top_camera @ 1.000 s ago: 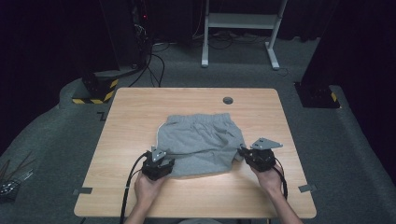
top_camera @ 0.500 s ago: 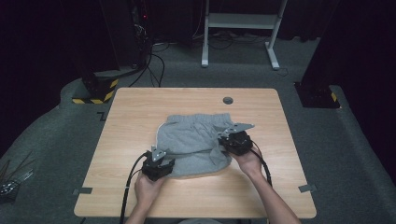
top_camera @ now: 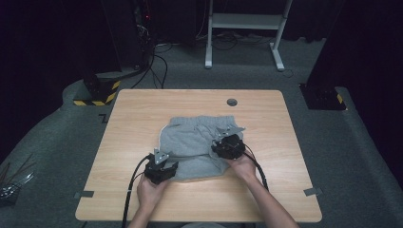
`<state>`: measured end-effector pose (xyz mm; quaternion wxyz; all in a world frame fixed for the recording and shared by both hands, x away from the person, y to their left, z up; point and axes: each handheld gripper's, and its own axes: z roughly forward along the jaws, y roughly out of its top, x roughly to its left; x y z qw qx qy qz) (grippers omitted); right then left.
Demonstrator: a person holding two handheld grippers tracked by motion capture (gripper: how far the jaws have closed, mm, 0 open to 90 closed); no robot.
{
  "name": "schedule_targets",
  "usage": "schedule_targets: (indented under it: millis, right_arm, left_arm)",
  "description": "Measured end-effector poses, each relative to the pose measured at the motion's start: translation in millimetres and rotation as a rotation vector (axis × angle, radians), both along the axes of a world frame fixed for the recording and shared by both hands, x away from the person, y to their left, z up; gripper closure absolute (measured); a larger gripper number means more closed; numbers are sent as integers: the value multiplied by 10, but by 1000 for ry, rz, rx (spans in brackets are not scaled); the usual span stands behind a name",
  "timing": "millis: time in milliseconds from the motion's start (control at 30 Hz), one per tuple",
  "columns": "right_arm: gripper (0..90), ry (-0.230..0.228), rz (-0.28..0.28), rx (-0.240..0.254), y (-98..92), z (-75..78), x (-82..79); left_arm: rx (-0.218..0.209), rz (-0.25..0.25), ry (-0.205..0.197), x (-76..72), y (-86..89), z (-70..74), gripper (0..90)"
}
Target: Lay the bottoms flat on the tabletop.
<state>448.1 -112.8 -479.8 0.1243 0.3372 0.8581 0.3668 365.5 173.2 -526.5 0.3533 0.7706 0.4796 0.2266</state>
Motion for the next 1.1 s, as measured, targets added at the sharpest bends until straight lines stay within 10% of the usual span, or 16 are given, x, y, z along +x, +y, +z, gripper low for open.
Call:
schedule_targets:
  millis: [167, 333, 467, 800, 1100]
  right_arm:
    - [719, -58, -25, 52, -353, 155, -262]
    - [798, 6, -22, -24, -501, -25, -326]
    - [810, 66, -32, -69, -422, -219, -246]
    - [777, -48, -75, 21, -164, -43, -85]
    - [715, -30, -63, -13, 1, -112, 47]
  left_arm:
    - [0, 1, 0, 0, -2, 0, 457]
    - [1, 0, 1, 3, -2, 0, 452]
    - [1, 0, 1, 3, -2, 0, 452]
    - [0, 0, 1, 4, -2, 0, 452]
    - [0, 0, 2, 4, -1, 0, 452]
